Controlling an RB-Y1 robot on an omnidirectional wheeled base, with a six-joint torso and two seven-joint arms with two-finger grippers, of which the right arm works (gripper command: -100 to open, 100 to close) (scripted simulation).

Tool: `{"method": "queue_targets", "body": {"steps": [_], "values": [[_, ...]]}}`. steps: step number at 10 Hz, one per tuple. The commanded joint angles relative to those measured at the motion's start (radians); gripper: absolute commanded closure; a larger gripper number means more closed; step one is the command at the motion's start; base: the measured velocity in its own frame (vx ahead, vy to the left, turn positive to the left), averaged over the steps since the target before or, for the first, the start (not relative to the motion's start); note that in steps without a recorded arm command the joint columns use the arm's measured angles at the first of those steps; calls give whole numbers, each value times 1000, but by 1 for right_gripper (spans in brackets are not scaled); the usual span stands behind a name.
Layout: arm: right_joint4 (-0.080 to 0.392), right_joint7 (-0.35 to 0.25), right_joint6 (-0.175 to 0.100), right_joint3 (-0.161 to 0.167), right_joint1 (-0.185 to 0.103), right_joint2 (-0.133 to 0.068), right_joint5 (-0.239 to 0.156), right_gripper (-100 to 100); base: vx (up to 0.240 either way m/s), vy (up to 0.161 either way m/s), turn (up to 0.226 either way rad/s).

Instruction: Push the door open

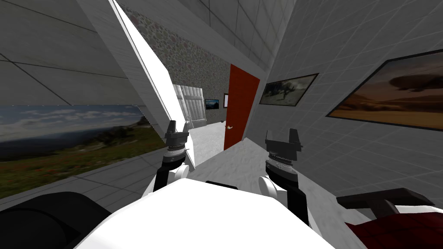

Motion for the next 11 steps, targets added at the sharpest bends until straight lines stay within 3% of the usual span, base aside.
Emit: {"method": "queue_targets", "body": {"steps": [1,3,11], "values": [[38,1,-6,6,-14,-9,0,-100,67,-4,45],[70,1,-11,11,-26,-15,0,-100,88,-35,46],[295,6,-45,45,-108,-51,1,-100,98,-50,55]]}}
